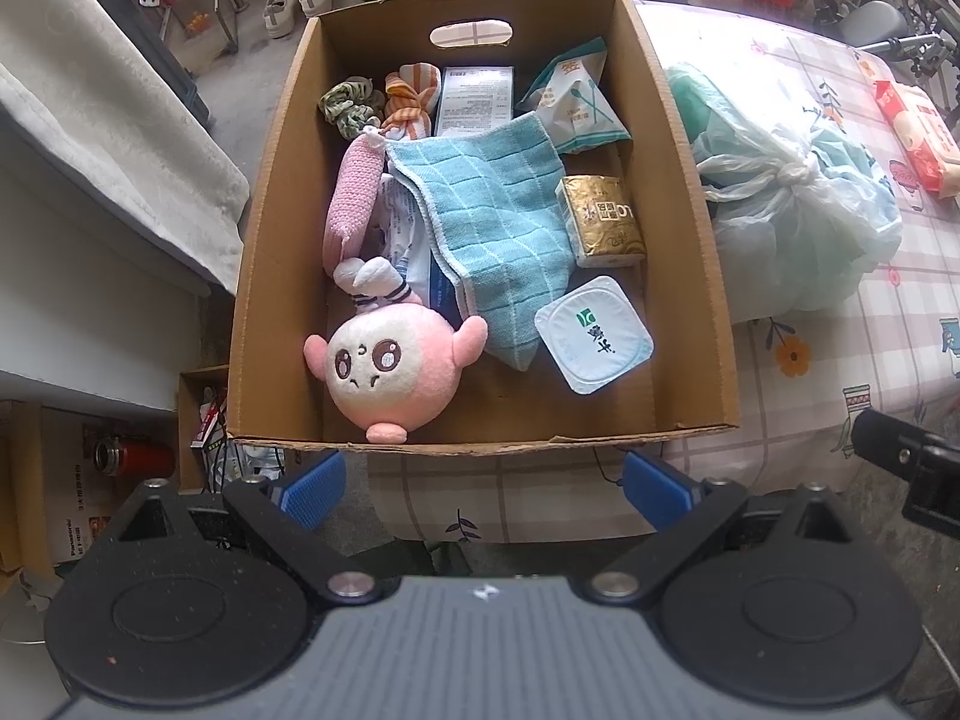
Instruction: Organize soft objects
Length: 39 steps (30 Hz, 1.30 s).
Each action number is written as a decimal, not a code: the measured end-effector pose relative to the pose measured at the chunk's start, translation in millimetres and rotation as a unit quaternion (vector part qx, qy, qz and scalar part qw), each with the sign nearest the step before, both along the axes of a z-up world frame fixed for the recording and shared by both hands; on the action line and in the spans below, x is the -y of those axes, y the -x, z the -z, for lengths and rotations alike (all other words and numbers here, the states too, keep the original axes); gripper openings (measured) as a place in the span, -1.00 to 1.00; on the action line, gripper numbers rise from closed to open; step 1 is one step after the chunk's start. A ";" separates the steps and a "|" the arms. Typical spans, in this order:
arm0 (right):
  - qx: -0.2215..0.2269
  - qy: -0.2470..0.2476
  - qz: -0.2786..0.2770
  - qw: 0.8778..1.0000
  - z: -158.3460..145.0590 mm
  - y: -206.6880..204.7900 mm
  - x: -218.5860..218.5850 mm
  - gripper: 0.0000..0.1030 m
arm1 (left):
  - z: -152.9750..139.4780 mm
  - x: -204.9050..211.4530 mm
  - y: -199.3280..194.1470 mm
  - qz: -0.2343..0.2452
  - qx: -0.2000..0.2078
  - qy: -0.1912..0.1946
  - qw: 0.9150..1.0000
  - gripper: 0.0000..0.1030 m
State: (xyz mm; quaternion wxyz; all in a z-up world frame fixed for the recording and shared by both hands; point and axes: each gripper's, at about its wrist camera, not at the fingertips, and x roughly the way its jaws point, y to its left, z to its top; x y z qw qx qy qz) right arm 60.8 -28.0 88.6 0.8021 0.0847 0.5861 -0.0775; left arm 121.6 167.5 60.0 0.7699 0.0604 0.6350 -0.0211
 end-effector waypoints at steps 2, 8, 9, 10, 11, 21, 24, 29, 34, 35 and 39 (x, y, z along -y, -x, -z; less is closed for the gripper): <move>-0.001 -0.001 -0.005 1.000 0.3 0.2 -0.1 0.98 | -0.1 0.2 -0.1 0.001 0.000 0.000 1.000 0.93; -0.005 -0.002 -0.025 1.000 1.8 1.0 -1.1 0.98 | 0.2 0.6 2.3 0.001 0.001 -0.001 1.000 0.93; -0.005 -0.002 -0.027 1.000 2.0 1.1 -1.4 0.98 | 0.1 0.6 1.9 0.002 0.001 -0.001 1.000 0.93; -0.005 -0.002 -0.030 1.000 2.2 1.2 -1.3 0.98 | 0.0 0.6 1.8 0.002 0.000 -0.001 1.000 0.93; -0.006 -0.002 -0.032 0.999 2.3 1.4 -1.4 0.98 | 0.2 0.5 2.2 0.002 0.000 -0.001 1.000 0.93; -0.009 -0.006 -0.061 0.998 3.2 1.8 -3.6 0.98 | 0.9 2.5 6.6 0.002 0.000 -0.003 1.000 0.93; -0.011 -0.011 -0.062 0.998 3.7 2.1 -2.9 0.98 | 1.0 1.9 6.8 0.002 0.000 -0.004 1.000 0.93; -0.013 -0.013 -0.066 0.998 4.4 3.0 -4.9 0.98 | 1.2 1.4 6.8 0.002 0.001 -0.004 1.000 0.93; -0.013 -0.015 -0.069 0.997 4.5 3.8 -6.7 0.98 | 1.8 2.0 6.0 0.002 0.000 -0.003 1.000 0.93; -0.013 -0.015 -0.069 0.997 4.7 3.9 -6.9 0.98 | 1.9 2.2 6.0 0.002 -0.001 -0.003 1.000 0.93; -0.014 -0.015 -0.068 0.997 4.9 4.2 -6.5 0.98 | 2.9 0.4 8.0 0.002 -0.001 -0.002 1.000 0.93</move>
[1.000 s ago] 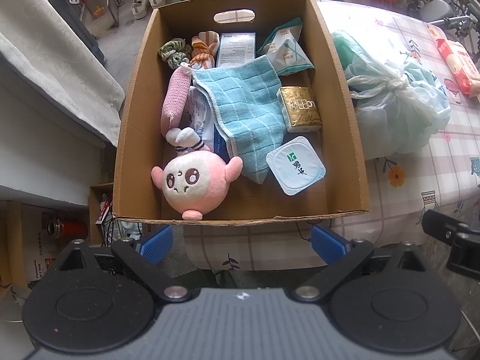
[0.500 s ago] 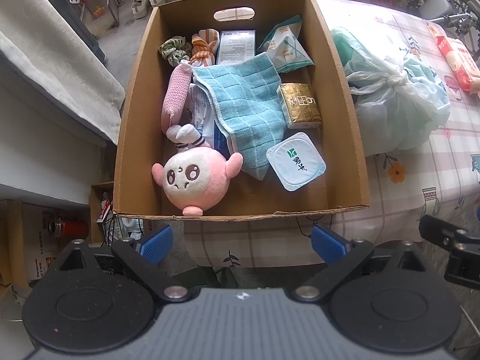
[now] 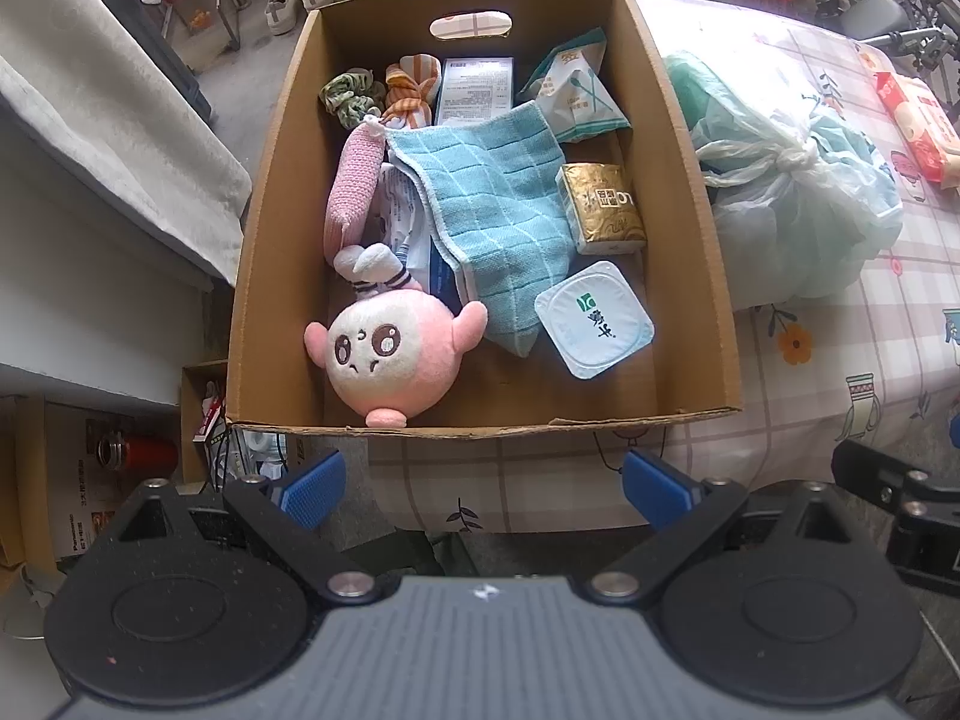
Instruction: Organize soft objects
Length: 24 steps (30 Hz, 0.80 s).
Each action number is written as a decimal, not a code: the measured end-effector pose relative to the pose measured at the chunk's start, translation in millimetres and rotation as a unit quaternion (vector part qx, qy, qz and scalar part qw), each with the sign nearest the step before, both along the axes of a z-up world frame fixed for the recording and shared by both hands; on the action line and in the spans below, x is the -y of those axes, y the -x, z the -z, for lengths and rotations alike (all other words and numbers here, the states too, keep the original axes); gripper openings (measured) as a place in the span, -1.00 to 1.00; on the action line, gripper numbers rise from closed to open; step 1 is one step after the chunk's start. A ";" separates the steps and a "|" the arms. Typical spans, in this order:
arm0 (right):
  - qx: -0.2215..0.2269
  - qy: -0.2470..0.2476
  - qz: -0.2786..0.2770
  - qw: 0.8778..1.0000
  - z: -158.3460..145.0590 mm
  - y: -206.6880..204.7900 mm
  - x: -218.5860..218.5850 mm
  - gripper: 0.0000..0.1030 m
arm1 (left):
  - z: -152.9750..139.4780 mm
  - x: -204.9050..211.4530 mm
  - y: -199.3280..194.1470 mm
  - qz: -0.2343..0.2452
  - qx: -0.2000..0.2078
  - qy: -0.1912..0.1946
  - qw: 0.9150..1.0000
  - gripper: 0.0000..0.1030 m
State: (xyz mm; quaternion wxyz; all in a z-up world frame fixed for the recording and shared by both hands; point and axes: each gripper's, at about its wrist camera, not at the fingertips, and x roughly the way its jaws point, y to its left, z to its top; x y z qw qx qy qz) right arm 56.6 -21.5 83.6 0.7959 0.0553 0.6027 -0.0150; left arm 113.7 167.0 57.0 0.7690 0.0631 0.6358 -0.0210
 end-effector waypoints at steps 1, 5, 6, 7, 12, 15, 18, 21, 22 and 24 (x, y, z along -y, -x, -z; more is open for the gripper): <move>0.000 0.000 0.000 1.000 -0.3 0.0 0.0 0.98 | 0.1 -0.2 0.3 0.000 0.000 0.000 1.000 0.93; 0.001 0.001 0.000 1.000 -0.3 -0.2 0.1 0.98 | 0.3 -1.4 0.6 0.000 0.000 0.001 1.000 0.93; 0.001 0.000 0.000 1.000 -0.2 -0.2 0.1 0.98 | 0.3 -1.2 0.5 0.000 0.000 0.001 1.000 0.93; 0.001 0.000 0.000 1.000 -0.4 -0.3 0.0 0.98 | 0.0 -0.7 -0.3 0.000 0.000 0.001 1.000 0.93; 0.001 0.000 -0.001 1.000 -1.6 -2.3 0.4 0.98 | -0.4 -0.7 -1.7 -0.001 0.000 0.000 1.000 0.93; 0.001 0.001 -0.002 1.000 -1.6 -2.5 -0.5 0.98 | -0.2 -0.9 -2.5 -0.001 -0.001 -0.001 1.000 0.93; 0.002 0.000 -0.004 1.000 -1.3 -2.2 -1.8 0.98 | -0.1 -1.1 -2.5 -0.001 -0.001 -0.001 1.000 0.93; 0.002 0.000 -0.003 1.000 -1.3 -2.1 -2.1 0.98 | -0.6 -0.5 -2.6 -0.001 -0.001 -0.001 1.000 0.93; 0.002 0.000 -0.003 1.000 -1.3 -2.0 -2.2 0.98 | -0.6 -0.4 -2.6 -0.001 -0.001 -0.001 1.000 0.93; 0.002 0.000 -0.004 1.000 -1.3 -2.1 -2.0 0.98 | -0.7 -0.4 -2.7 -0.001 -0.001 -0.001 1.000 0.93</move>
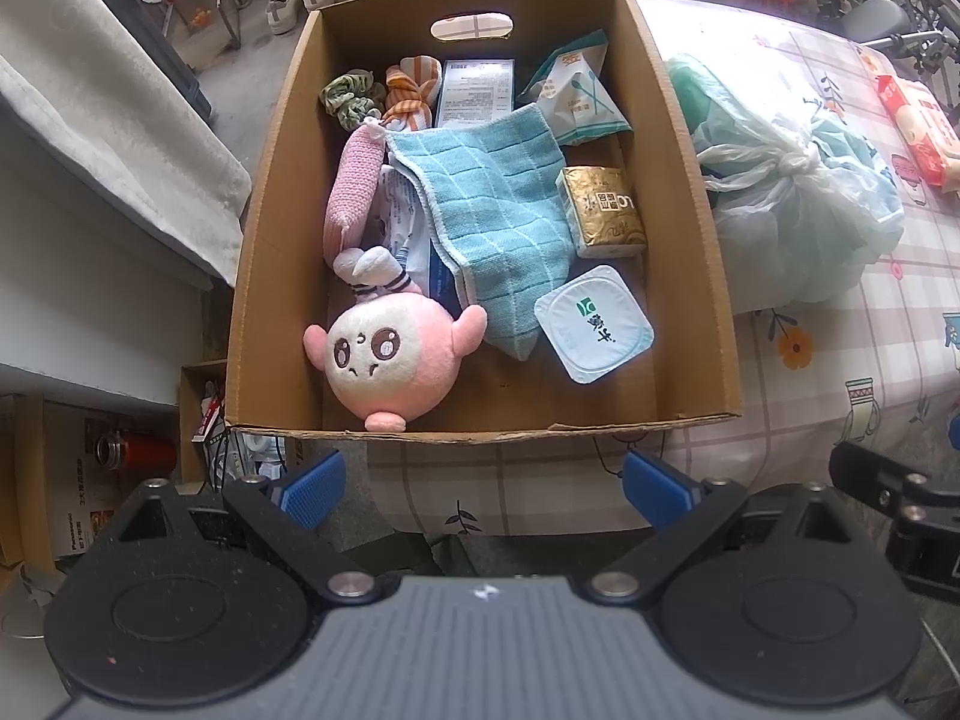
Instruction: Organize soft objects
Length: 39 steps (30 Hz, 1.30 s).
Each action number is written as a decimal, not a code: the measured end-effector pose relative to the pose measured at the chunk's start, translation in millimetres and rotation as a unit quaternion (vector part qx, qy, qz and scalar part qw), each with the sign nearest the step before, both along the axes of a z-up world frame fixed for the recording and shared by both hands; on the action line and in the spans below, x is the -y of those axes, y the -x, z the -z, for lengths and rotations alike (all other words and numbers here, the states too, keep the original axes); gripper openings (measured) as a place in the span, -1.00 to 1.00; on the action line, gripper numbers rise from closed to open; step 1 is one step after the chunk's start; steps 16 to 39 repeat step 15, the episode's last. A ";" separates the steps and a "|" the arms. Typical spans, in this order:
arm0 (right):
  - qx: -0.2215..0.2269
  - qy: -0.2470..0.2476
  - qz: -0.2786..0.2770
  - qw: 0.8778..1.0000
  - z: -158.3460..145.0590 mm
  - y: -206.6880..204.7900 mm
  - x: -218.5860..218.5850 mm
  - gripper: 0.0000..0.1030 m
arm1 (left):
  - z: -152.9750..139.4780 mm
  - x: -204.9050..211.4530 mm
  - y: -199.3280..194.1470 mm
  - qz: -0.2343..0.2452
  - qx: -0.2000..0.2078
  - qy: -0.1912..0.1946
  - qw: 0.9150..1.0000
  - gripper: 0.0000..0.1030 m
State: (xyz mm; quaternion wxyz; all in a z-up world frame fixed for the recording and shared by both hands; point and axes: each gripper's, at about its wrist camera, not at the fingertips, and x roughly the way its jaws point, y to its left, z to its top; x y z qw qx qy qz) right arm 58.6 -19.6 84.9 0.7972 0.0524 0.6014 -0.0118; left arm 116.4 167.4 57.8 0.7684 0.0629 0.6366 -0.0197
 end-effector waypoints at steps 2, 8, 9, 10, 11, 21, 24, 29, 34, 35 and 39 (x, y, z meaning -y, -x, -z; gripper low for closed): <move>0.001 0.000 0.000 1.000 -0.5 0.2 -0.3 0.98 | -0.1 0.0 -0.2 0.000 0.000 0.000 1.000 0.93; 0.001 0.001 0.000 1.000 -0.5 -0.3 -0.2 0.98 | -0.3 -0.1 -0.3 0.001 0.000 0.000 1.000 0.93; 0.001 0.000 0.000 1.000 -0.4 -0.3 0.0 0.98 | -0.3 0.0 -0.3 0.000 0.000 0.000 1.000 0.93; 0.001 0.000 0.000 1.000 -0.3 -0.4 0.0 0.98 | -0.4 0.1 -0.3 0.000 0.000 0.000 1.000 0.93; 0.001 0.000 0.000 1.000 -0.3 -0.4 0.1 0.98 | -0.4 0.5 -1.4 0.000 -0.001 0.000 1.000 0.93; 0.001 0.000 0.000 1.000 0.1 -0.6 0.4 0.98 | -0.3 0.5 -1.6 0.000 -0.001 0.000 1.000 0.93; 0.001 0.000 0.000 1.000 0.1 -0.6 0.4 0.98 | -0.3 0.5 -1.6 0.000 -0.001 0.000 1.000 0.93; 0.001 0.000 0.000 1.000 0.1 -0.6 0.4 0.98 | -0.3 0.5 -1.6 0.000 -0.001 0.000 1.000 0.93; 0.001 0.000 0.000 1.000 0.1 -0.6 0.4 0.98 | -0.3 0.5 -1.6 0.000 -0.001 0.000 1.000 0.93; 0.001 0.000 0.000 1.000 0.1 -0.6 0.4 0.98 | -0.3 0.5 -1.6 0.000 -0.001 0.000 1.000 0.93; 0.001 0.000 0.000 1.000 0.1 -0.6 0.4 0.98 | -0.3 0.5 -1.6 0.000 -0.001 0.000 1.000 0.93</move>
